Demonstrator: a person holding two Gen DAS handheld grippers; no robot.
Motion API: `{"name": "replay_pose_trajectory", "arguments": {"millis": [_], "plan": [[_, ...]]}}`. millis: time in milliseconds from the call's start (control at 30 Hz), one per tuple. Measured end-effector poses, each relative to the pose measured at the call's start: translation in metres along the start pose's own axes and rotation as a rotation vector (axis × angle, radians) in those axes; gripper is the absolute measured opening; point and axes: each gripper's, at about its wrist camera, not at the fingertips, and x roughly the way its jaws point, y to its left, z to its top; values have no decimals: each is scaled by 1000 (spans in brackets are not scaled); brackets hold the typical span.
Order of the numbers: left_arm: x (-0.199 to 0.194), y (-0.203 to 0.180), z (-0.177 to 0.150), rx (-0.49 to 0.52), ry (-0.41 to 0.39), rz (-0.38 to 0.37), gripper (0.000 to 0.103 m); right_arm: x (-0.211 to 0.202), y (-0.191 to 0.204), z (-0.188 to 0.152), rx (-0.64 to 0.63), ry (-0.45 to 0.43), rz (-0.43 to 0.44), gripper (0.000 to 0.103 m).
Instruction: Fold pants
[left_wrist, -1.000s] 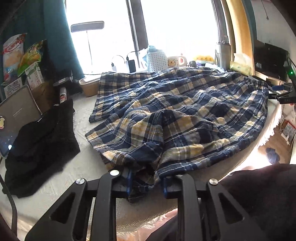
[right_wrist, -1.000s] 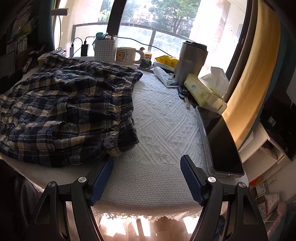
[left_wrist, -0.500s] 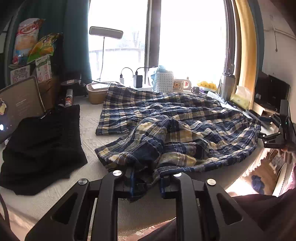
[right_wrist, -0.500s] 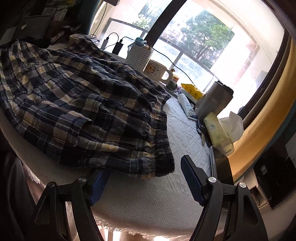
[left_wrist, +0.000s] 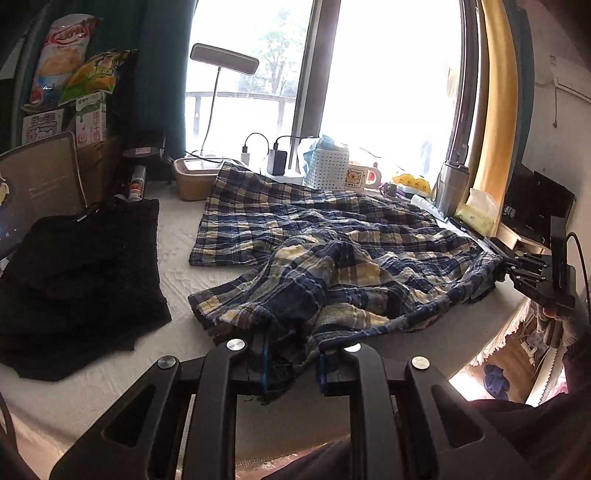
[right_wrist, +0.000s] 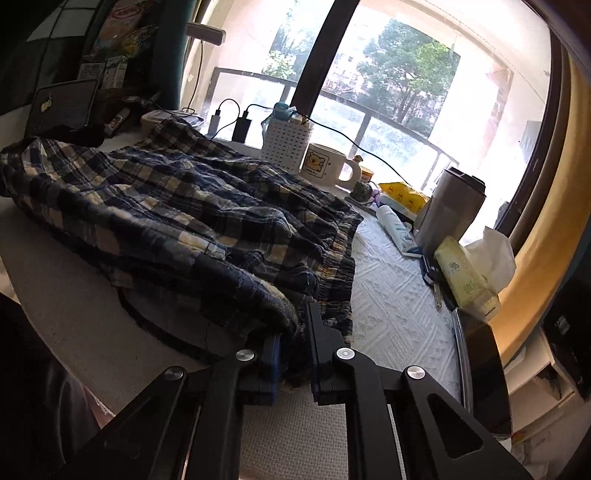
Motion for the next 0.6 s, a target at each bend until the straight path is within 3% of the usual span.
{"name": "replay_pose_trajectory", "arguments": {"millis": [300, 600], "plan": [[-21, -3, 34, 26, -85, -38, 16, -30, -21, 22, 92, -80, 33, 6], [-17, -1, 83, 106, -122, -41, 16, -36, -47, 69, 180, -109, 47, 6]]}}
